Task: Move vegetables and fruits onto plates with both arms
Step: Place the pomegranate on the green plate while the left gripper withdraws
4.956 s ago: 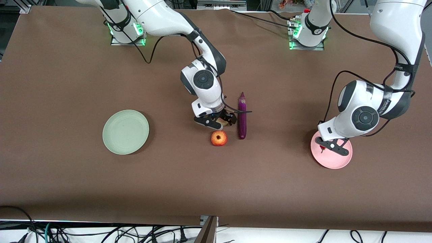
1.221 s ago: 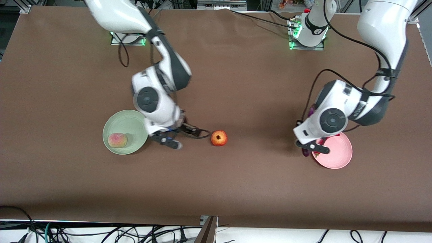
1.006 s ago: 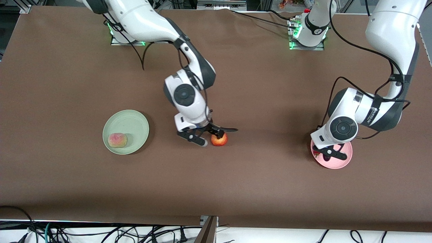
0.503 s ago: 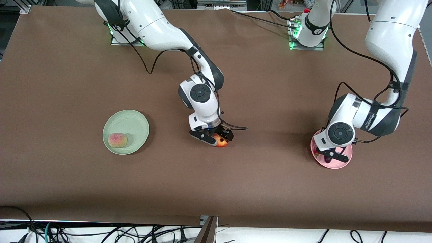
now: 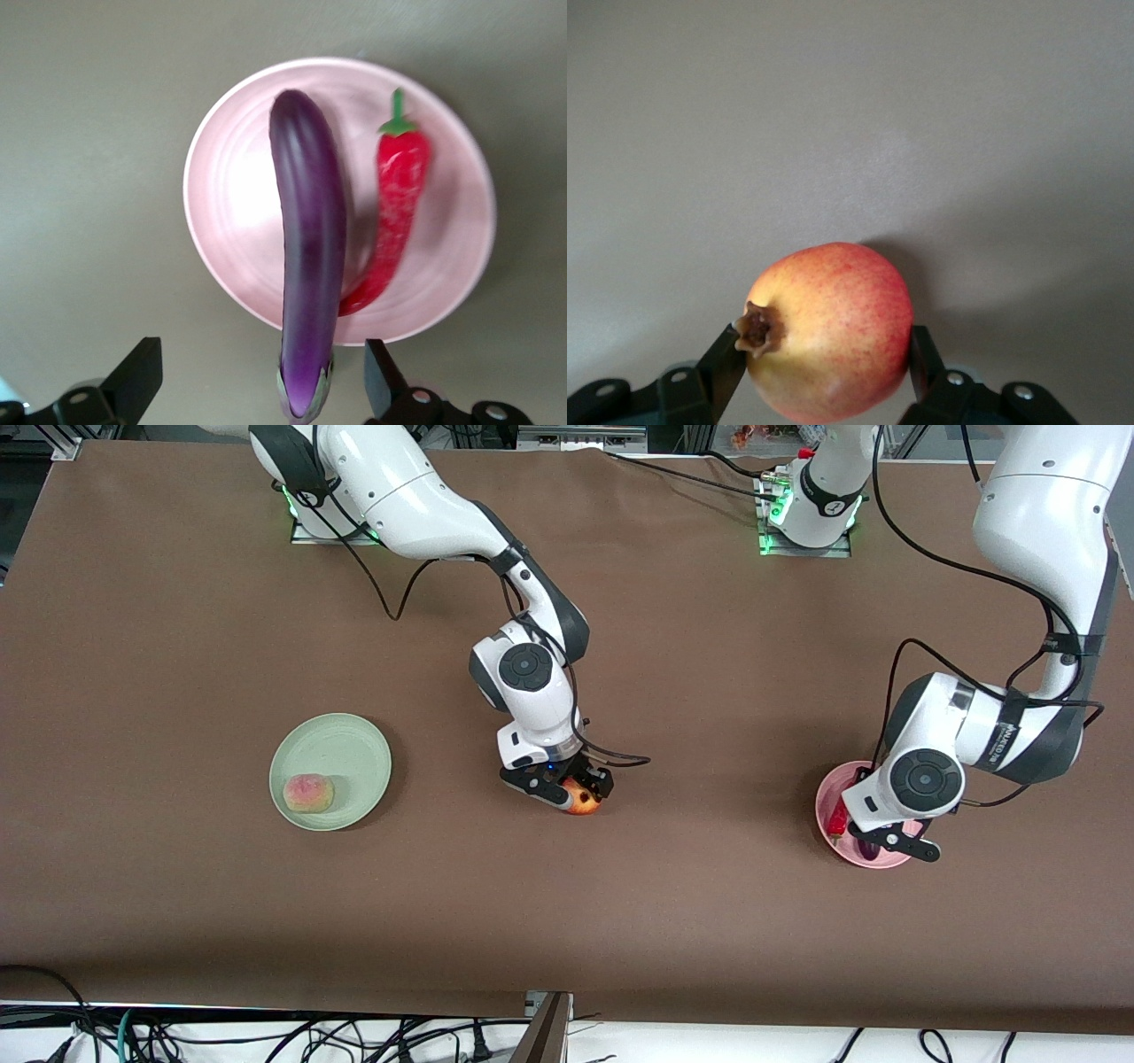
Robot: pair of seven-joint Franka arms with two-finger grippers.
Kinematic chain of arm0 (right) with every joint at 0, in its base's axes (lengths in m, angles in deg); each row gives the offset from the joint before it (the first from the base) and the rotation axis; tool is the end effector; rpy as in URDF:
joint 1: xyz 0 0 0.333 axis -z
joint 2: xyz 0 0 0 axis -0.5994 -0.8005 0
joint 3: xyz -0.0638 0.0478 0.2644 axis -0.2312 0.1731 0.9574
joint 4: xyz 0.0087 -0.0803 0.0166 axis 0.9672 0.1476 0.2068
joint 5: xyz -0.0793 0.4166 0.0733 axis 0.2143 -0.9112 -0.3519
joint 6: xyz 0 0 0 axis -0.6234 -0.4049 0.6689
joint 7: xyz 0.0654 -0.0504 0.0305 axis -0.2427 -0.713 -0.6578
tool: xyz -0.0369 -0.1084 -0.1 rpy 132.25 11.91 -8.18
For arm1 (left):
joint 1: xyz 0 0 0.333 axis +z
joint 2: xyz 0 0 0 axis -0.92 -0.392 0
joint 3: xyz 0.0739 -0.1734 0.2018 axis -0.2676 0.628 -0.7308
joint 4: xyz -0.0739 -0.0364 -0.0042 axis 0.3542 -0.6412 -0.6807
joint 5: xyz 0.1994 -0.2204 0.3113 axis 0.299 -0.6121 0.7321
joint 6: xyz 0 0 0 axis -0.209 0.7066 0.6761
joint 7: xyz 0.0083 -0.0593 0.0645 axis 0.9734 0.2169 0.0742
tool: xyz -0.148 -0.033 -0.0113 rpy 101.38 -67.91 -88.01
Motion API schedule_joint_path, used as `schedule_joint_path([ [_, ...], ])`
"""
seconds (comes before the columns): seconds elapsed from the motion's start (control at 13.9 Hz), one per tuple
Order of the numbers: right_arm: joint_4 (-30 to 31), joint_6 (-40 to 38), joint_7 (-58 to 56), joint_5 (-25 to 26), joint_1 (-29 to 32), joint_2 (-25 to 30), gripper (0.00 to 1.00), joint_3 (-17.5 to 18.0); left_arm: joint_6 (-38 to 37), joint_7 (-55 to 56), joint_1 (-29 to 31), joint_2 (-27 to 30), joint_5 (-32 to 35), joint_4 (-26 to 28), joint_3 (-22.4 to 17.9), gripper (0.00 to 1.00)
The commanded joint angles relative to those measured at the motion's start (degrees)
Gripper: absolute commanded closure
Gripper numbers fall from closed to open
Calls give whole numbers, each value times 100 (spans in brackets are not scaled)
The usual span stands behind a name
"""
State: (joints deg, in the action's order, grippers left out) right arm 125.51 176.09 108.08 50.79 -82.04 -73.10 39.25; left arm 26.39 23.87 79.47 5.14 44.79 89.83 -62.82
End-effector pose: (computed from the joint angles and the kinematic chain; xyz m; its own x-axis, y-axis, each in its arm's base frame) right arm 0.6086 0.5187 0.1285 0.8721 -0.4754 0.1157 -0.4304 -0.8579 -0.2808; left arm 0.6719 -0.0313 0.1788 0.9099 -0.2753 -0.3104 -0.3673 -0.8825 -0.2937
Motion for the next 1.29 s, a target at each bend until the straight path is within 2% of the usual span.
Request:
schedule_joint_path([
  [0.0, -97, -559, -195, 82, 101, 225, 84, -45, -164, -165, 28, 371, -793, -106, 64, 0],
  [0.22, -88, -1489, -1264, -23, 670, 761, 84, 25, -190, -130, 37, 845, -1786, -281, 56, 0],
  [0.43, 33, -2517, -2968, -269, 1251, 1226, 84, -27, -811, -103, 45, 1478, -2246, -623, 29, 0],
  [0.65, 954, -2775, -4770, -304, 2164, 1911, 84, -54, -1402, -139, 325, 1717, -2464, -1124, 12, 0],
  [0.72, 1314, -2776, -5132, -304, 2393, 2122, 83, -62, -1394, -78, 266, 1961, -2640, -1030, -49, 0],
  [0.79, 1718, -2732, -5345, -304, 2560, 2316, 82, -63, -1403, -33, -100, 2129, -2685, -1020, -433, 0],
  [0.86, 2105, -2706, -5442, -322, 2675, 2440, 82, -63, -1403, -94, -669, 2261, -2903, -898, -1185, 0],
  [0.93, 2457, -2627, -5556, -392, 2807, 2528, 82, -71, -1368, -251, -745, 2741, -3393, -323, -1488, 0],
  [1.01, 2817, -2391, -5732, -549, 2991, 2598, 80, -63, -1133, -288, -728, 3389, -3667, 414, -1483, 0],
  [1.08, 3029, -2276, -5881, -751, 3071, 2625, 78, -63, -548, -305, -754, 3874, -3705, 1100, -1491, 0],
  [1.22, 3067, -2257, -5892, -841, 3072, 2625, 77, -71, -374, -253, -964, 4003, -3644, 1274, -1570, 0],
])
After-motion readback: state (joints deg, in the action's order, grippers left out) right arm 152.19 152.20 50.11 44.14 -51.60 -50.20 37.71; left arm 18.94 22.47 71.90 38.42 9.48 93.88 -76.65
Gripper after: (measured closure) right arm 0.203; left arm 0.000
